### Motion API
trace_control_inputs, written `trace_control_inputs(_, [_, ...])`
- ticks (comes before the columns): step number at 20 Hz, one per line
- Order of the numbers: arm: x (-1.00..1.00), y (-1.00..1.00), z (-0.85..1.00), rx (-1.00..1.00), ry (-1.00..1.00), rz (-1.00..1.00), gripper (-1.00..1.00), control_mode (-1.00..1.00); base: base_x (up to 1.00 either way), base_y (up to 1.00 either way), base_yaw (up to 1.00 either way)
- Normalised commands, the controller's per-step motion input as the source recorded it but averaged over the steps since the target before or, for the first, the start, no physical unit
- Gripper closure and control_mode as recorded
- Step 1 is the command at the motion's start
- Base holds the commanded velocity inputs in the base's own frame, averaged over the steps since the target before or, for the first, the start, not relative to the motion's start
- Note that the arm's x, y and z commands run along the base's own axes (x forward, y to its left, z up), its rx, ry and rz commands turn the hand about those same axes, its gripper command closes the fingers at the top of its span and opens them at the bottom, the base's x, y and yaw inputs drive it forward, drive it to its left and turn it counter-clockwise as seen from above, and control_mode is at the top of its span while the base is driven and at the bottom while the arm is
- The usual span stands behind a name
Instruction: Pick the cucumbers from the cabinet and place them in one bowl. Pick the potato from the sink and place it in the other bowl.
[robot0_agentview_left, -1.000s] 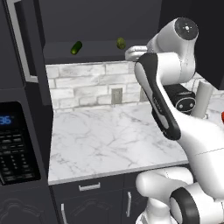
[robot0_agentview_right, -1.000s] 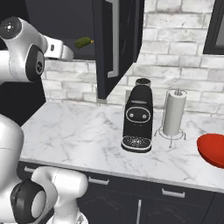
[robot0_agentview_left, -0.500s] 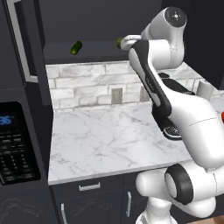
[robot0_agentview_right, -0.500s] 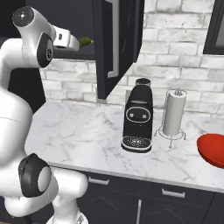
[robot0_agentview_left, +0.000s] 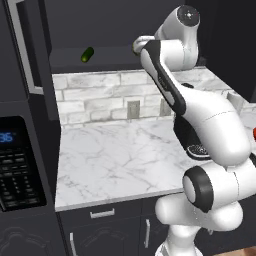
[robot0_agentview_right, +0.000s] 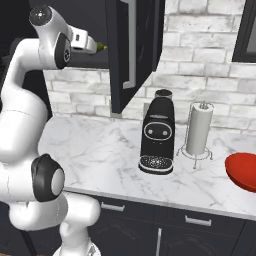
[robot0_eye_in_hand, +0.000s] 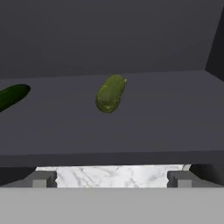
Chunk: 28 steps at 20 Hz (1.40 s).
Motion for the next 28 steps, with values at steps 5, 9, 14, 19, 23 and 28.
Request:
trace_control_inputs(5, [0.48,0.13,-0.04,0.00,-0.04,0.00,-1.00,-1.00,0.00,0.00,0.00])
trace_control_inputs(9, [0.46,0.15,-0.02,0.00,0.00,0.00,-1.00,-1.00,0.00,0.00,0.00])
trace_control_inputs(14, [0.30,0.11,0.00,0.00,0.00,0.00,-1.00,-1.00,0.00,0.00,0.00])
trace_control_inputs(19, [0.24,0.00,0.00,0.00,0.06,-0.01,-1.00,-1.00,0.00,0.00,0.00])
trace_control_inputs(23, [0.07,0.00,-0.01,0.00,0.06,0.00,-1.00,-1.00,0.00,0.00,0.00])
trace_control_inputs(28, [0.04,0.00,-0.08,0.00,0.01,0.00,-1.00,-1.00,0.00,0.00,0.00])
